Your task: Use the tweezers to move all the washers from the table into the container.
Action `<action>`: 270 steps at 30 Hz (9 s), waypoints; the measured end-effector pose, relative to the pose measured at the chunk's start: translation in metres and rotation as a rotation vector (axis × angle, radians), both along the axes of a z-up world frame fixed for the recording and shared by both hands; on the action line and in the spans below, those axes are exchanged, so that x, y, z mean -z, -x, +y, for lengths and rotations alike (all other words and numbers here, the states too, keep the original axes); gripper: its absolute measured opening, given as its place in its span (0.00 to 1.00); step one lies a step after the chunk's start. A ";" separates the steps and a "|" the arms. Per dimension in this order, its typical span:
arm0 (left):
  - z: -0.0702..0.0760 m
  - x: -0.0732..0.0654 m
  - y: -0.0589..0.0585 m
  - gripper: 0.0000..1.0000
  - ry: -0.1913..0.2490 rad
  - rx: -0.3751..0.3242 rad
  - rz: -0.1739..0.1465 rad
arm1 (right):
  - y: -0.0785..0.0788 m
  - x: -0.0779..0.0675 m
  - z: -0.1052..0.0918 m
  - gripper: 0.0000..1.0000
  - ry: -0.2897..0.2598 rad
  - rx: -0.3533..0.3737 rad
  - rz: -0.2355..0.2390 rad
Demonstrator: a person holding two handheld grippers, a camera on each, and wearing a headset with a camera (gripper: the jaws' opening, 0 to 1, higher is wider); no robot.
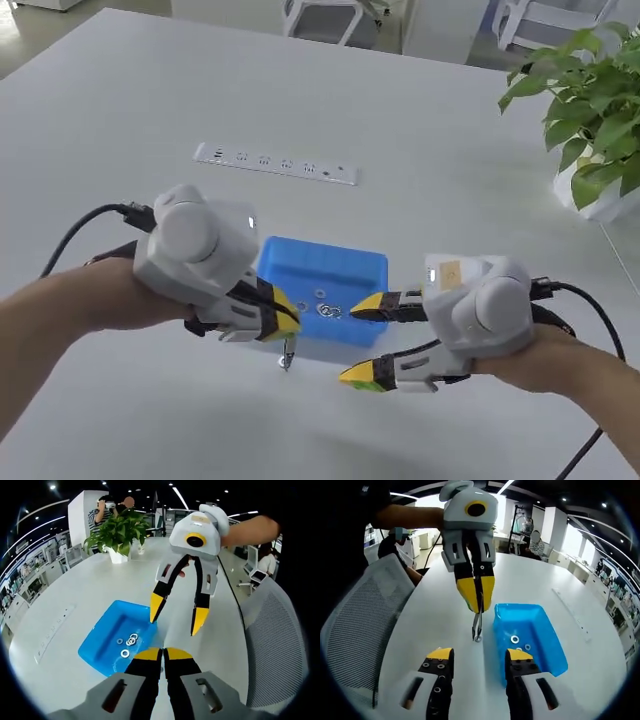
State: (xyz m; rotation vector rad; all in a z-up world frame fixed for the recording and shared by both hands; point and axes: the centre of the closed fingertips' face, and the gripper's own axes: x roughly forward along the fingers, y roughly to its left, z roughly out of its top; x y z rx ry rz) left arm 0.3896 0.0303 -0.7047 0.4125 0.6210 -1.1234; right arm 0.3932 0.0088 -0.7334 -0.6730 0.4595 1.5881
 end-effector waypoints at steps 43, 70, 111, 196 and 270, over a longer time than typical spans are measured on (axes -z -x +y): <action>0.000 0.009 -0.008 0.07 -0.037 0.037 0.030 | 0.006 0.037 0.049 0.08 0.116 -0.200 -0.016; 0.013 0.003 -0.003 0.21 -0.029 0.015 0.018 | 0.008 0.035 0.049 0.08 0.121 -0.165 0.021; 0.041 -0.023 0.011 0.98 0.176 -0.208 0.014 | -0.020 -0.048 0.044 0.08 0.096 -0.213 -0.068; 0.002 -0.014 -0.071 0.13 0.075 -0.065 -0.093 | -0.066 0.033 0.042 0.09 0.185 -0.212 -0.075; -0.013 -0.081 -0.024 0.05 0.081 0.090 -0.095 | -0.020 -0.040 0.032 0.13 -0.013 -0.110 -0.008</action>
